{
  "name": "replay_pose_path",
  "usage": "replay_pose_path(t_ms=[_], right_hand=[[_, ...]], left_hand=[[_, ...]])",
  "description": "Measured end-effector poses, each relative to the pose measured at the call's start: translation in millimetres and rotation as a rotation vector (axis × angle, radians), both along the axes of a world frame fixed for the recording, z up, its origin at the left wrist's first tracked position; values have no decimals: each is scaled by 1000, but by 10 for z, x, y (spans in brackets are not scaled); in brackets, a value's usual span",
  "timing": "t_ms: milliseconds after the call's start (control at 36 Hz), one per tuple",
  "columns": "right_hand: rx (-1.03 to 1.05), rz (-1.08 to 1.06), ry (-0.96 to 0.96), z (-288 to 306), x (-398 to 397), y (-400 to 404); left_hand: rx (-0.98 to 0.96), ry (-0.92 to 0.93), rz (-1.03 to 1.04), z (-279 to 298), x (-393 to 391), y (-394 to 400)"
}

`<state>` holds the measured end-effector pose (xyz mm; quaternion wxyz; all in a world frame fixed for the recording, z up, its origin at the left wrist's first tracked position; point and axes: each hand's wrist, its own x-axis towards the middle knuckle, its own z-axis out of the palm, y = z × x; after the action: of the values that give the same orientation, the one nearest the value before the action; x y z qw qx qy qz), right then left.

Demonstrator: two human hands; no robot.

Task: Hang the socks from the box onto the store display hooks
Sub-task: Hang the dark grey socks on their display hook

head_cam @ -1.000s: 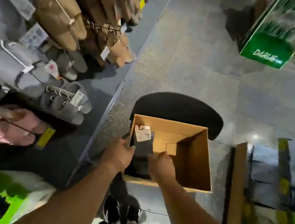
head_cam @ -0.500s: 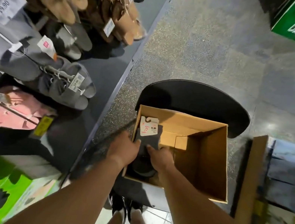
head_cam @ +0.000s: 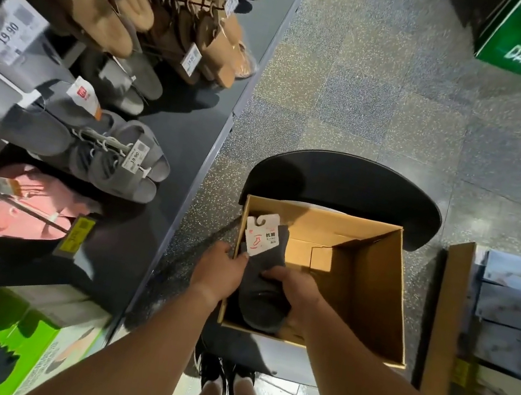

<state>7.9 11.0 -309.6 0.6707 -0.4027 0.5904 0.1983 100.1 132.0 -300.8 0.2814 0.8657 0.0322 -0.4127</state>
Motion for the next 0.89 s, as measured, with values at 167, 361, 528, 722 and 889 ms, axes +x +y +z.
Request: replay_pose_path(t_ms=[167,361,528,722,889], right_hand=[[54,-48,-189,261,-187,-66],[99,-104,-386,709,-274,19],[42,-118,-400,843,-187,199],[37,-131,-406,629,-85,289],[8,-113,-440,606,-50,470]], left_hand=[[-132,30,105,105,33,74],[-499,211,124,612,-15,67],[-535,312,206,662,-108,-40],[-509,233,245,348,-73,-44],[-541,195,288,346,-154,75]])
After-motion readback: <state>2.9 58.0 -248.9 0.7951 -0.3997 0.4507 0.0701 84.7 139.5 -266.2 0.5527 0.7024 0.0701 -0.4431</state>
